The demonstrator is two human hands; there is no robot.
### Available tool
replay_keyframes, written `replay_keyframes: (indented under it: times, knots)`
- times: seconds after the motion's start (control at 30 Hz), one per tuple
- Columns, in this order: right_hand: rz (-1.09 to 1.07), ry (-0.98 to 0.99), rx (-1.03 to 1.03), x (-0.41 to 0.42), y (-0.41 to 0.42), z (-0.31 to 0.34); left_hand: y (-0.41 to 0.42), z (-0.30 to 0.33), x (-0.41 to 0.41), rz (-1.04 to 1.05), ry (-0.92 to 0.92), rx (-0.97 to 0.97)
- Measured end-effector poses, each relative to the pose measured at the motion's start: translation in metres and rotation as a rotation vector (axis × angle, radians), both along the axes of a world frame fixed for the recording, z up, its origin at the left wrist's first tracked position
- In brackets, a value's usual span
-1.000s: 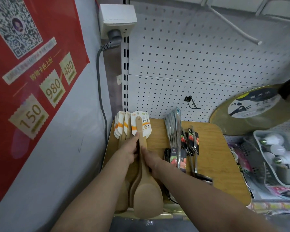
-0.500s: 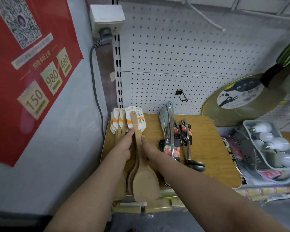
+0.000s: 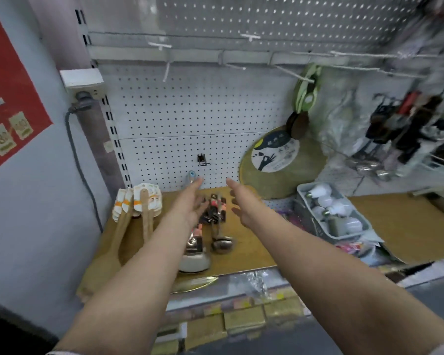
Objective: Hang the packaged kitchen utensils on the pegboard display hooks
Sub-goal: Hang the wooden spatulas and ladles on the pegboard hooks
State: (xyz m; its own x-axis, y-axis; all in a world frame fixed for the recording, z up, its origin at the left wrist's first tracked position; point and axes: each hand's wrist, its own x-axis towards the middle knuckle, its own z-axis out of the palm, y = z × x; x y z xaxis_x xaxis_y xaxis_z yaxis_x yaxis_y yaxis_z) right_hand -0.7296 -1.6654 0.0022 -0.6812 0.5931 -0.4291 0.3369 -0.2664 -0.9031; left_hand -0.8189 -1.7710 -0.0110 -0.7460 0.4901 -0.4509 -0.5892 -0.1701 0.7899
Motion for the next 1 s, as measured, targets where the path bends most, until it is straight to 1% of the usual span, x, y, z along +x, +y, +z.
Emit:
replay_keyframes:
  times: [0.07, 0.17, 0.33, 0.47, 0.57, 0.77, 0.9, 1.0]
  knots:
    - [-0.061, 0.039, 0.015, 0.038, 0.025, 0.009, 0.031, 0.009, 0.034, -0.007, -0.008, 0.045]
    - [-0.161, 0.081, 0.028, 0.106, 0.072, 0.02, 0.085, 0.023, 0.099, -0.081, -0.029, 0.103]
    - [-0.326, 0.097, 0.02, 0.232, 0.147, 0.029, 0.173, 0.025, 0.197, -0.263, -0.035, 0.108]
    - [-0.425, 0.081, 0.039, 0.312, 0.197, 0.029, 0.233, 0.023, 0.263, -0.406, -0.041, 0.072]
    - [-0.517, 0.097, 0.043, 0.358, 0.238, 0.023, 0.276, 0.027, 0.305, -0.478, -0.041, 0.049]
    - [-0.672, 0.117, 0.024, 0.43, 0.325, 0.015, 0.386, 0.031, 0.371, -0.592, 0.034, 0.027]
    - [-0.75, 0.129, 0.028, 0.466, 0.4, 0.017, 0.475, 0.035, 0.408, -0.684, 0.078, 0.037]
    - [-0.802, 0.119, 0.066, 0.489, 0.468, 0.025, 0.553, 0.039, 0.431, -0.735, 0.06, 0.053]
